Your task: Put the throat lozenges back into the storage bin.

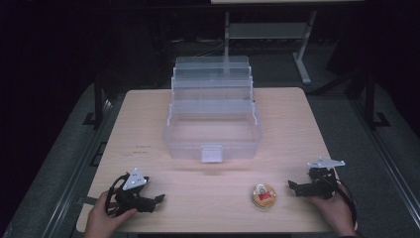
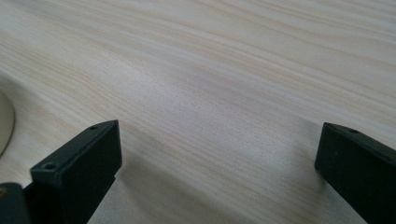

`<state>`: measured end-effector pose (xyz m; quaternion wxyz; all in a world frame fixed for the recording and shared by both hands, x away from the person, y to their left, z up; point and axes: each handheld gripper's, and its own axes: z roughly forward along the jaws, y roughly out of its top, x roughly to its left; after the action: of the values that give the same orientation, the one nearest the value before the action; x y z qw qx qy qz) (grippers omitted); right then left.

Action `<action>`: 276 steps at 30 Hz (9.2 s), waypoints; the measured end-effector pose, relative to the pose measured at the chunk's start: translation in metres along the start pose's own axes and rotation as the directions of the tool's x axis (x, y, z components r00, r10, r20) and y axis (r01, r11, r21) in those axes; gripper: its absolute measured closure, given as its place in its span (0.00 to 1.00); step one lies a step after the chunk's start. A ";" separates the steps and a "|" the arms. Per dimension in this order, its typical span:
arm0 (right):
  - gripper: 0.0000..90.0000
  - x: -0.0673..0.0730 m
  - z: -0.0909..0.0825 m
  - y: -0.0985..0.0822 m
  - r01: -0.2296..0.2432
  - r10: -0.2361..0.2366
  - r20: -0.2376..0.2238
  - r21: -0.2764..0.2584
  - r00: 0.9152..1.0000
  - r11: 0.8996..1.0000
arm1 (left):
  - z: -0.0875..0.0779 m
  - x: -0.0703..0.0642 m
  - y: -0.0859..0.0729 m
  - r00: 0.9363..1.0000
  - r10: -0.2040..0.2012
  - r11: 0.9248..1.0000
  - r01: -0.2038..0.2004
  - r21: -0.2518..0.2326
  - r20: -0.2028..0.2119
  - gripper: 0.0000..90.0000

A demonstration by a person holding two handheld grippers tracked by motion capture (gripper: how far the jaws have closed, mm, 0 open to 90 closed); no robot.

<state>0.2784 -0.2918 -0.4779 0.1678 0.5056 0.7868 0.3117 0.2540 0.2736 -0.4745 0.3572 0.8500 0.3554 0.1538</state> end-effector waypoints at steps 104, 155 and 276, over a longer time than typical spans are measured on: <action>0.00 0.079 -0.017 0.021 0.201 -0.199 -0.223 -0.015 0.954 0.980 | 0.001 0.000 0.001 1.000 0.000 1.000 0.000 0.000 0.000 0.12; 0.07 0.108 0.004 0.019 0.296 -0.275 -0.282 0.032 0.919 0.955 | 0.001 0.000 0.001 1.000 0.000 1.000 0.000 0.000 0.000 0.12; 0.22 0.071 -0.014 0.042 0.264 -0.254 -0.216 0.019 0.943 0.964 | 0.001 0.000 0.001 1.000 -0.003 1.000 0.003 0.000 0.000 0.12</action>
<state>0.2692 -0.2202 -0.4363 0.1104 0.3657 0.8670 0.3199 0.2550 0.2728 -0.4745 0.3575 0.8495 0.3566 0.1530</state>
